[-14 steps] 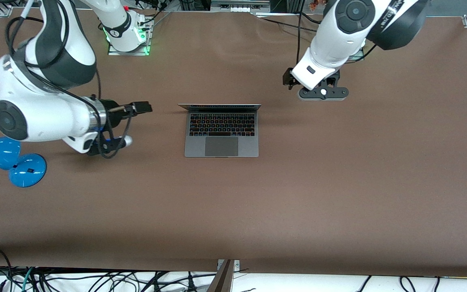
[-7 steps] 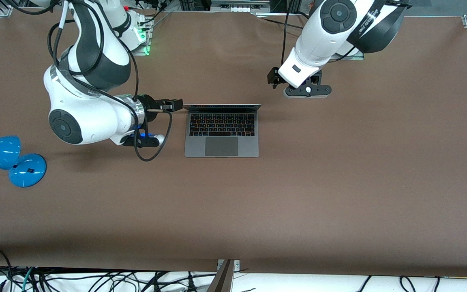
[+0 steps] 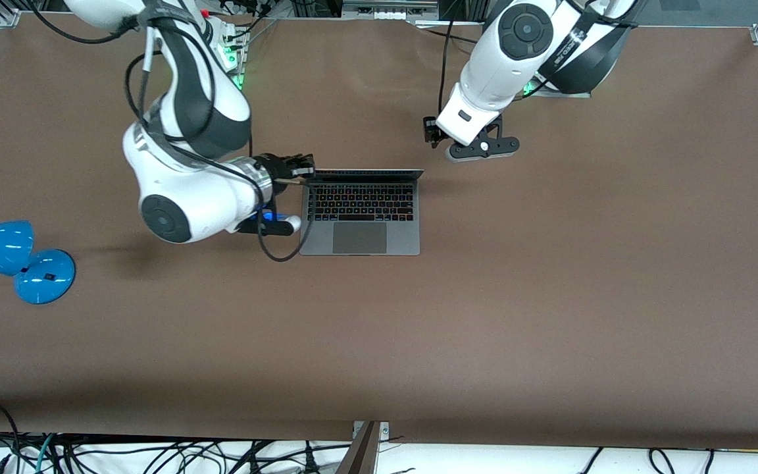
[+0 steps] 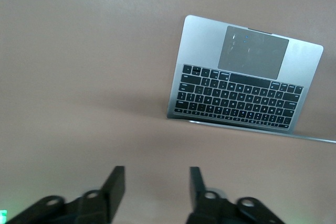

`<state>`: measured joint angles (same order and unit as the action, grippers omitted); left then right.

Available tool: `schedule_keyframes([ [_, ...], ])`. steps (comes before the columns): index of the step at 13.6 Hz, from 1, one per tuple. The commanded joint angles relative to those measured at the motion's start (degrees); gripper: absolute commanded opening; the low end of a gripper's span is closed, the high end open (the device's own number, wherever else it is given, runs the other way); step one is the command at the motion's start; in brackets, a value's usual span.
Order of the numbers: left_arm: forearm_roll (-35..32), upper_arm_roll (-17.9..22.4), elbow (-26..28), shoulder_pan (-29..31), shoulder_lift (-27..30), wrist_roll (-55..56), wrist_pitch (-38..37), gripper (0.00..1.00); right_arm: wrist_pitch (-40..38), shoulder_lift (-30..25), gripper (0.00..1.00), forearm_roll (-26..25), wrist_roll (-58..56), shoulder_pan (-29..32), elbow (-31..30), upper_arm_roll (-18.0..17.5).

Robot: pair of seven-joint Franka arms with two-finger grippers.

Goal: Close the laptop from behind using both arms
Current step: 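Move the right gripper and the left gripper toward the laptop screen, then place both grippers behind the raised laptop screen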

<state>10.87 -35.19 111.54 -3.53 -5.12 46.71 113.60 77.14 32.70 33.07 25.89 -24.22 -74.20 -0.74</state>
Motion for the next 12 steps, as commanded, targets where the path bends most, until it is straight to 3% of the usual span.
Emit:
schedule_keyframes([
  [1,0.64,-1.02,-0.1,-0.15,-2.7,2.85,2.84,0.28,-0.58,1.4,0.15,1.03,0.74,-1.62,-0.41,0.3],
  [2,0.47,-1.37,-0.27,-0.5,-3.75,3.91,3.46,0.2,-0.85,2.01,0.15,1.03,0.65,-1.8,-0.59,0.3],
  [3,0.55,-1.38,-0.53,-0.77,-5.07,4.79,4.08,0.0,-1.2,2.28,0.15,0.94,0.57,-2.23,-1.2,0.3],
  [12,-0.76,-1.38,-6.77,-4.11,-16.41,10.69,4.52,0.0,1.87,5.35,0.16,-0.29,-0.31,-3.29,-2.09,0.39],
])
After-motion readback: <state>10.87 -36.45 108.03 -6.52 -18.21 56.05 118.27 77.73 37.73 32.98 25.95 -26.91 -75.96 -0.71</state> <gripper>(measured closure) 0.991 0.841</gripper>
